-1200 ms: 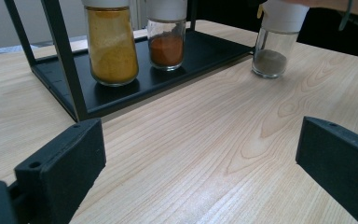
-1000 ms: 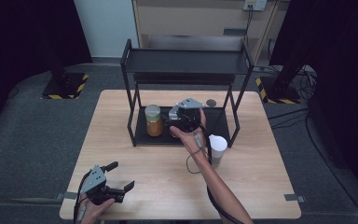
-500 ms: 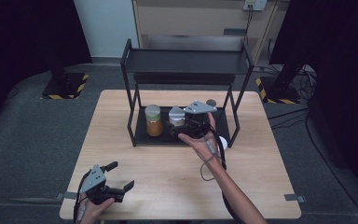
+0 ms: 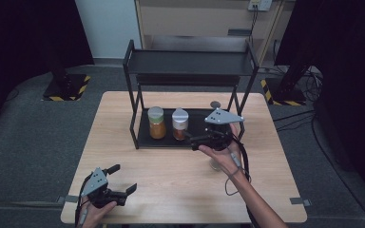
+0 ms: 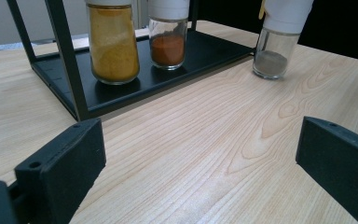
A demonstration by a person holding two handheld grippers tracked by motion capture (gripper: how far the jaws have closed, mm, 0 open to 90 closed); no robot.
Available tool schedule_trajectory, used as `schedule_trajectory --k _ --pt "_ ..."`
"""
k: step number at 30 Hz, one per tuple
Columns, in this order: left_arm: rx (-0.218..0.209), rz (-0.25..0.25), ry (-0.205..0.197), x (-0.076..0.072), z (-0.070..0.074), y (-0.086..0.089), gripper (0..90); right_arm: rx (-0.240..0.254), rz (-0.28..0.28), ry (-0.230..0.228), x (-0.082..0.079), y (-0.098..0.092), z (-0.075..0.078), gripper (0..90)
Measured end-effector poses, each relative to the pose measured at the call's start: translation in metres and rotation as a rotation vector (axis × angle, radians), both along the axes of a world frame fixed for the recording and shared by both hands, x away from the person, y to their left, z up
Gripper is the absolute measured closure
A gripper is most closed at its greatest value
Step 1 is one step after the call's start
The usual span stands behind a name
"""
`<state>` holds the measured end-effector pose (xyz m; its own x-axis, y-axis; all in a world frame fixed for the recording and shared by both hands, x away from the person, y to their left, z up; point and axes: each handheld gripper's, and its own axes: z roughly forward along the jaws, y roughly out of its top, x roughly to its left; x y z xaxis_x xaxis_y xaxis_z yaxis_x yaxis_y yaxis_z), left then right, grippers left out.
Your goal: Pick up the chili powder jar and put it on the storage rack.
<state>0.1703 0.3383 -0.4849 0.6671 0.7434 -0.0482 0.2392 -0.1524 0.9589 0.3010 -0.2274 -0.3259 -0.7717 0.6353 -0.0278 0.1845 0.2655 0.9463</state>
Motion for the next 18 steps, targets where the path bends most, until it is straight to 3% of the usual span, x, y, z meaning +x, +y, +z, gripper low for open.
schedule_trajectory --k 9,18 --pt "-0.011 0.000 0.003 0.000 -0.001 0.001 0.0 0.073 0.016 0.032 -0.013 -0.038 0.000 7.7" --pt "-0.009 0.001 0.003 0.000 0.000 0.001 0.0 0.065 0.006 0.015 -0.036 -0.063 -0.003 7.1"
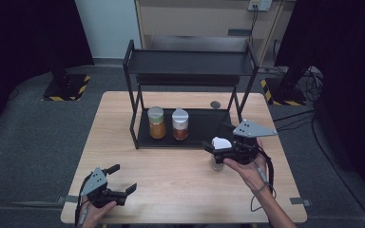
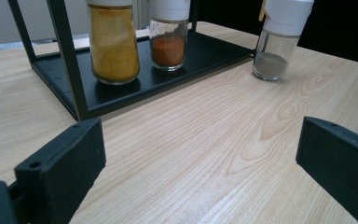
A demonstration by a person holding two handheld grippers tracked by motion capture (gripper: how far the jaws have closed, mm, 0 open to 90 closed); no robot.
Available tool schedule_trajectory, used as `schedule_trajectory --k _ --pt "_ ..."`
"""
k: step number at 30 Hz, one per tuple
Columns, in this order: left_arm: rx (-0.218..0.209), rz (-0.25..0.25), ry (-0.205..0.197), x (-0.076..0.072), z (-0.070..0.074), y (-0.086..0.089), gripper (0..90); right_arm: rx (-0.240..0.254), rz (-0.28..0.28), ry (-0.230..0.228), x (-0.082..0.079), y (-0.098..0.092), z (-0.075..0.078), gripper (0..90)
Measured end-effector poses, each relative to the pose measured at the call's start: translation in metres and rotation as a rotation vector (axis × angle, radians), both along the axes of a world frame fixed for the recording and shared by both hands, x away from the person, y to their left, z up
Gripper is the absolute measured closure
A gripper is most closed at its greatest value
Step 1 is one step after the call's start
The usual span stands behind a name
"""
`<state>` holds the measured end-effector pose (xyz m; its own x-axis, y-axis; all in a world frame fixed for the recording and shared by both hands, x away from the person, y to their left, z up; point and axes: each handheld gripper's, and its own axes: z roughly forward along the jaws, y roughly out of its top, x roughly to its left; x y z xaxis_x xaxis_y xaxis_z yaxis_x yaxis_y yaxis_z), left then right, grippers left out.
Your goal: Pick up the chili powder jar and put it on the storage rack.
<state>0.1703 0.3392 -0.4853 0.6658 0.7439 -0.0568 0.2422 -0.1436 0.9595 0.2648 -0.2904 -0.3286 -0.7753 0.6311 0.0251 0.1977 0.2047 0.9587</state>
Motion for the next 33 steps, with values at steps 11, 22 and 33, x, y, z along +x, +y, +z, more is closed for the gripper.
schedule_trajectory --k 11,22,33 --pt "0.005 -0.001 0.000 0.000 0.000 0.000 0.0 0.013 -0.018 0.002 -0.020 -0.028 -0.015 5.7" --pt "0.002 0.000 0.000 0.000 0.001 0.000 0.0 0.024 -0.056 -0.010 -0.045 -0.051 -0.028 4.7" --pt "0.001 0.004 0.002 0.000 0.000 0.000 0.0 0.021 -0.091 0.004 -0.062 -0.066 -0.043 4.3"
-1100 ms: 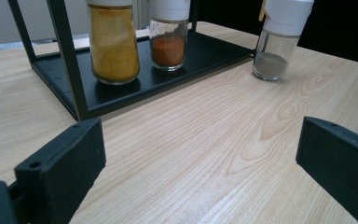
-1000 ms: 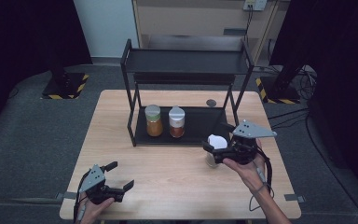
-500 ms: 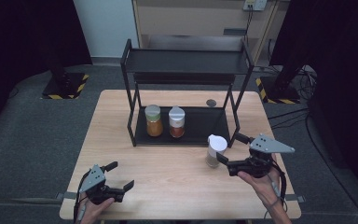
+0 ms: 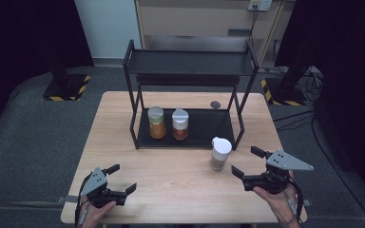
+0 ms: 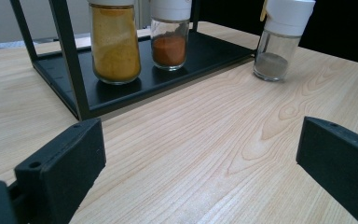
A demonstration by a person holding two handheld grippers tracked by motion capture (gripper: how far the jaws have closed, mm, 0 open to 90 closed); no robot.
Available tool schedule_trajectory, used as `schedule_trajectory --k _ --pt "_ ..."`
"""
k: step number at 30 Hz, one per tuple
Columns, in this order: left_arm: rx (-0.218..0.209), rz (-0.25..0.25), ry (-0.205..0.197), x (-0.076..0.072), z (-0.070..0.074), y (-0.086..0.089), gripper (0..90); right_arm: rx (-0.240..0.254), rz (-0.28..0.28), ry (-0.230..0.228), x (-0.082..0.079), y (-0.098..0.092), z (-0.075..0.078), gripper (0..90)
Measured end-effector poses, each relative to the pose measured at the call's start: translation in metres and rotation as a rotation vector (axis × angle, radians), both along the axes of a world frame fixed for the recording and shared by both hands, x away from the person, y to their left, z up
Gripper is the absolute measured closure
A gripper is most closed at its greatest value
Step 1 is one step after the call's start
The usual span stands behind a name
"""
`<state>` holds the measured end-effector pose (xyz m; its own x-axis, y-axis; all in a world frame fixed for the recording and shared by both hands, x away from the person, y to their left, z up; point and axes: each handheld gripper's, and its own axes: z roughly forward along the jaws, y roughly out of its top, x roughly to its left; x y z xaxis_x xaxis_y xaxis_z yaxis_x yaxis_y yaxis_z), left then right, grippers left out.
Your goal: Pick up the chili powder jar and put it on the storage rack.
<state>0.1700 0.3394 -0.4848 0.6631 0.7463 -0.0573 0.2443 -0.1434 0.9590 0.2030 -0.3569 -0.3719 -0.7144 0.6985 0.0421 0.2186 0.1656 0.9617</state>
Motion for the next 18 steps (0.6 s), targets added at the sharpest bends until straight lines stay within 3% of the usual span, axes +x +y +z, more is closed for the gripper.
schedule_trajectory --k 8,18 --pt "-0.004 0.002 -0.002 0.000 0.000 0.000 0.0 0.013 -0.009 0.028 -0.003 -0.005 -0.014 4.3" --pt "-0.006 0.004 -0.001 -0.001 -0.001 0.000 0.0 -0.030 -0.021 0.027 -0.007 -0.003 -0.029 4.2"
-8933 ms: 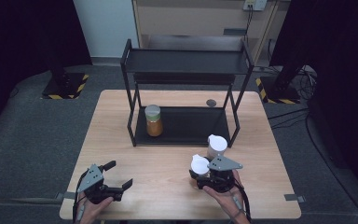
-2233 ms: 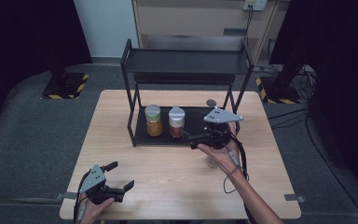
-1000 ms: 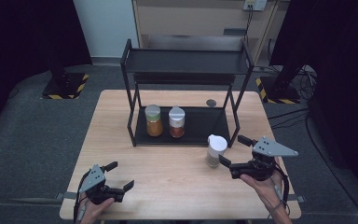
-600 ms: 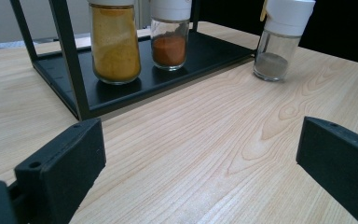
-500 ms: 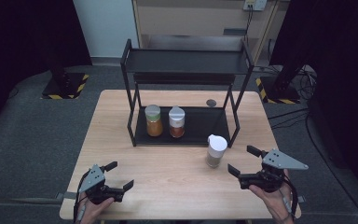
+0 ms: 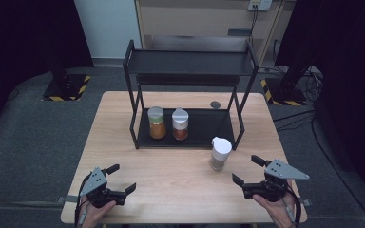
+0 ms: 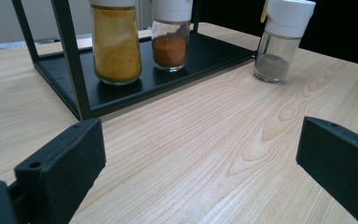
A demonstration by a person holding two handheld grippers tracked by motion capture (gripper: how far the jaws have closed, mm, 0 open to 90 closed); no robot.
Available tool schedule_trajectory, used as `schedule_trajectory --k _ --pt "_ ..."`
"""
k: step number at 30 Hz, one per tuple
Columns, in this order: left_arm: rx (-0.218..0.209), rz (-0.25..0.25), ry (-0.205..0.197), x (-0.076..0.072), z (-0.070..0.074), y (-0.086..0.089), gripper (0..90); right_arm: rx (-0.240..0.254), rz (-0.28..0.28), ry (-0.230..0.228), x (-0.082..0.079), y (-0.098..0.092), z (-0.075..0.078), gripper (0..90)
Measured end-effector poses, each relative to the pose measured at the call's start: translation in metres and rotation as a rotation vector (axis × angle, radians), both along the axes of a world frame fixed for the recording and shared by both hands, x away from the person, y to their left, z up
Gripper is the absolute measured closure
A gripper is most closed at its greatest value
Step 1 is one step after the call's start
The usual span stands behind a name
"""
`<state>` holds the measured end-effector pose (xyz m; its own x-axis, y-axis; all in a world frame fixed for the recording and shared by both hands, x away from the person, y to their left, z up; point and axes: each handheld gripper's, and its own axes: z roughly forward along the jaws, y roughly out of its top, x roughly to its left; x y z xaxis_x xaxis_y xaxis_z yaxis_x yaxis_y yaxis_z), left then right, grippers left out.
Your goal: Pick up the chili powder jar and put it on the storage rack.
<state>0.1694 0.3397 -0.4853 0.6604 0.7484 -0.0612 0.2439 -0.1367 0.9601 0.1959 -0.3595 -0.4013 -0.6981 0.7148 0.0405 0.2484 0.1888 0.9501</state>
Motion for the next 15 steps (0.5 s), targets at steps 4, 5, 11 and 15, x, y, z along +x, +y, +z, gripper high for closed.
schedule_trajectory --k 4,5,11,15 --pt "0.001 0.000 0.000 0.000 0.000 0.000 0.0 0.002 -0.005 0.005 0.000 -0.001 -0.008 4.2" --pt "0.001 0.000 0.000 0.000 0.000 0.001 0.0 0.005 -0.006 0.004 0.000 -0.002 -0.010 4.2" --pt "0.000 -0.001 0.000 0.000 0.000 0.001 0.0 -0.008 -0.011 0.004 0.001 -0.005 -0.018 4.1" --pt "-0.001 -0.002 -0.001 0.000 0.000 0.001 0.0 -0.009 -0.008 0.007 0.003 -0.006 -0.023 4.3"
